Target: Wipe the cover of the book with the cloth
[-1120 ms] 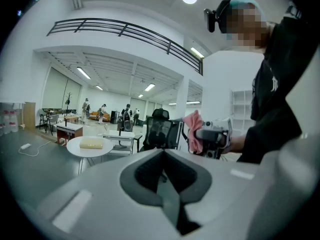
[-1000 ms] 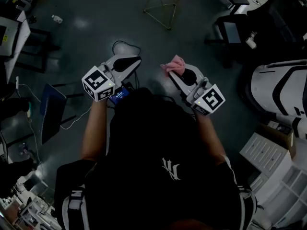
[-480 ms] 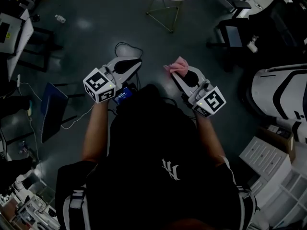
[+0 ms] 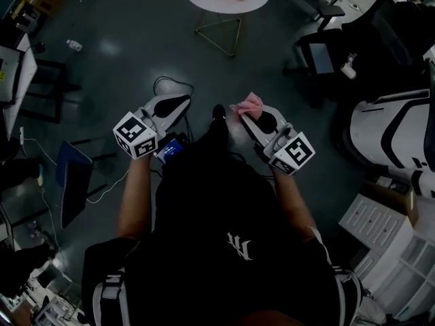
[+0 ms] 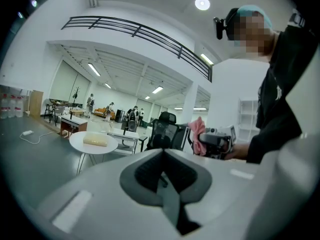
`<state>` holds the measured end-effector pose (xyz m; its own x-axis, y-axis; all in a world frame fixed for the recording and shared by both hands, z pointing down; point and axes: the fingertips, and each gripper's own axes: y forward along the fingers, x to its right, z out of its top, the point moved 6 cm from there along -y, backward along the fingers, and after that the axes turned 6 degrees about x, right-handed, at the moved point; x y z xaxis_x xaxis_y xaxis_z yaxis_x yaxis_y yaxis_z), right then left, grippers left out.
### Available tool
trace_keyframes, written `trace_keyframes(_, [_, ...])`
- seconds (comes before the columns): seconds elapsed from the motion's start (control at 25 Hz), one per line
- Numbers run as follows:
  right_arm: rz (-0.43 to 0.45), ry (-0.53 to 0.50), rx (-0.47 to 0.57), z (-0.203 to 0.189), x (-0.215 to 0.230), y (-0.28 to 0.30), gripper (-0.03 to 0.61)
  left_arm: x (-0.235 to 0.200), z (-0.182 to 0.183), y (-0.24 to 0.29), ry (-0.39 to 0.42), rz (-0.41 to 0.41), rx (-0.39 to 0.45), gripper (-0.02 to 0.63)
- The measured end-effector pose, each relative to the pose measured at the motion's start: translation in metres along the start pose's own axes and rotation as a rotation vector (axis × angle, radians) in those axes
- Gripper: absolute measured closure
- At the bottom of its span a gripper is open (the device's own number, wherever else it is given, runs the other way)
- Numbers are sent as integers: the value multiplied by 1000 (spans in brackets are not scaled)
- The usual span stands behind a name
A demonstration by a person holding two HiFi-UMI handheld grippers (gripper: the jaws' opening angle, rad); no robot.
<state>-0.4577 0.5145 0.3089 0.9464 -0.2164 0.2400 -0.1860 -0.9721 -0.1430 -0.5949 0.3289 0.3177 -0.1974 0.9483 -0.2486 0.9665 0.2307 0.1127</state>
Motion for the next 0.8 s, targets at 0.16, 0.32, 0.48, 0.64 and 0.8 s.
trace_keyframes(0.16, [-81, -6, -28, 6, 53, 5, 532, -42, 6, 37, -28, -7, 36, 612])
trace_keyframes(0.32, [-131, 14, -66, 16, 117, 25, 532, -97, 18, 71, -72, 16, 61, 612])
trace_keyframes(0.48, [-140, 24, -95, 33, 178, 70, 532, -160, 34, 105, -100, 26, 64, 612])
trace_keyframes(0.64, [-130, 19, -138, 49, 233, 116, 532, -230, 46, 139, -114, 72, 10, 612])
trace_keyframes(0.8, [-131, 2, -169, 61, 290, 154, 532, -297, 62, 176, -122, 95, -24, 612])
